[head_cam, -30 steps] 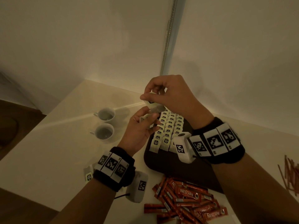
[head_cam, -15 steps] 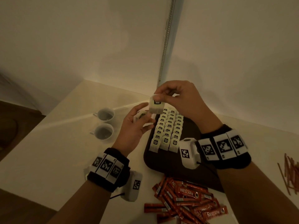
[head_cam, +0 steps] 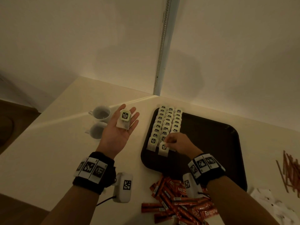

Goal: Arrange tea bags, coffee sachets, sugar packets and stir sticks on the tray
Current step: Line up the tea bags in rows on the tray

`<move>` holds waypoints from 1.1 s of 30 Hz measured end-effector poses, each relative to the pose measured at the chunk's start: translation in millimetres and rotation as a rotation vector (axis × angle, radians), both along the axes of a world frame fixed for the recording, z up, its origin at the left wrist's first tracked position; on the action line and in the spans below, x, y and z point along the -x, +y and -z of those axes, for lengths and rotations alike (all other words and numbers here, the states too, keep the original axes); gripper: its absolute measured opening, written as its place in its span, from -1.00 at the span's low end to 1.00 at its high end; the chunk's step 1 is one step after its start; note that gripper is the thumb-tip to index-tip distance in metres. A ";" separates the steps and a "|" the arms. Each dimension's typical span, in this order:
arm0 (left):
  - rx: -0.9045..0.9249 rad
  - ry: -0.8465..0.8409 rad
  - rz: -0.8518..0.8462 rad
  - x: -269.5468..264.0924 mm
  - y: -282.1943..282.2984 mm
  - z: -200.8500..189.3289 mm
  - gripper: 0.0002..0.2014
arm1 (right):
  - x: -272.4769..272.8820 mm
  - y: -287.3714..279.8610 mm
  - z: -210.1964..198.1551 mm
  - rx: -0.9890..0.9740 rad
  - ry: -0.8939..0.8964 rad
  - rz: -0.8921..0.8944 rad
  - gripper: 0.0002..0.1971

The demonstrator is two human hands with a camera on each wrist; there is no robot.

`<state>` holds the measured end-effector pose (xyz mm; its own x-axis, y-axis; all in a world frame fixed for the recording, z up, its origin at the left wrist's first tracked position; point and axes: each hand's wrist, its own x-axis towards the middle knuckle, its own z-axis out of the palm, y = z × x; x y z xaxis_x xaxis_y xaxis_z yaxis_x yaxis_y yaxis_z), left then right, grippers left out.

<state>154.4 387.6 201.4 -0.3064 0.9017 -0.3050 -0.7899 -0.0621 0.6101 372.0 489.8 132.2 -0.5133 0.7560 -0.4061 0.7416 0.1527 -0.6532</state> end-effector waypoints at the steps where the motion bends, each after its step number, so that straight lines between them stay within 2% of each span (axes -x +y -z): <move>1: 0.010 -0.008 -0.005 0.4 0.8 0.3 -0.58 | 2.0 0.1 3.9 0.005 -0.003 0.007 -0.86; 12: 0.044 -0.058 -0.023 6.3 2.3 2.3 -0.43 | 20.7 9.3 23.5 -0.080 -0.074 0.156 -0.85; 15: 0.042 -0.078 -0.014 4.1 2.4 1.7 -0.39 | 25.1 10.8 19.2 -0.097 -0.059 0.209 -0.79; 16: 0.041 -0.090 -0.010 3.2 3.1 2.0 -0.37 | 29.3 10.7 12.3 -0.124 0.002 0.236 -0.77; 18: 0.035 -0.106 0.001 0.6 4.4 1.7 -0.33 | 43.0 8.0 -12.7 -0.227 0.236 0.259 -0.78; 20: 0.025 -0.091 0.028 -4.3 6.9 0.8 -0.31 | 59.8 3.7 -45.2 -0.335 0.458 0.158 -0.78; 21: 0.014 -0.076 0.044 -7.2 8.4 0.2 -0.30 | 67.7 1.8 -59.4 -0.373 0.514 0.072 -0.75; 23: -0.020 -0.022 0.086 -13.5 10.9 -4.1 -0.28 | 81.3 -1.4 -77.2 -0.444 0.512 -0.066 -0.70; 25: -0.079 0.051 0.160 -18.9 11.7 -9.1 -0.31 | 89.9 -3.5 -88.5 -0.506 0.478 -0.109 -0.75; 28: -0.140 0.261 0.191 -21.0 11.3 -11.3 -0.56 | 89.9 -3.2 -111.6 -0.511 0.520 -0.126 -0.90; 31: -0.156 0.516 0.134 -16.2 10.7 -6.2 -0.75 | 82.8 -1.8 -143.4 -0.558 0.510 -0.189 -0.90; 33: -0.171 0.573 0.096 -14.1 10.1 -7.5 -0.85 | 81.0 -1.8 -164.7 -0.626 0.468 -0.224 -0.88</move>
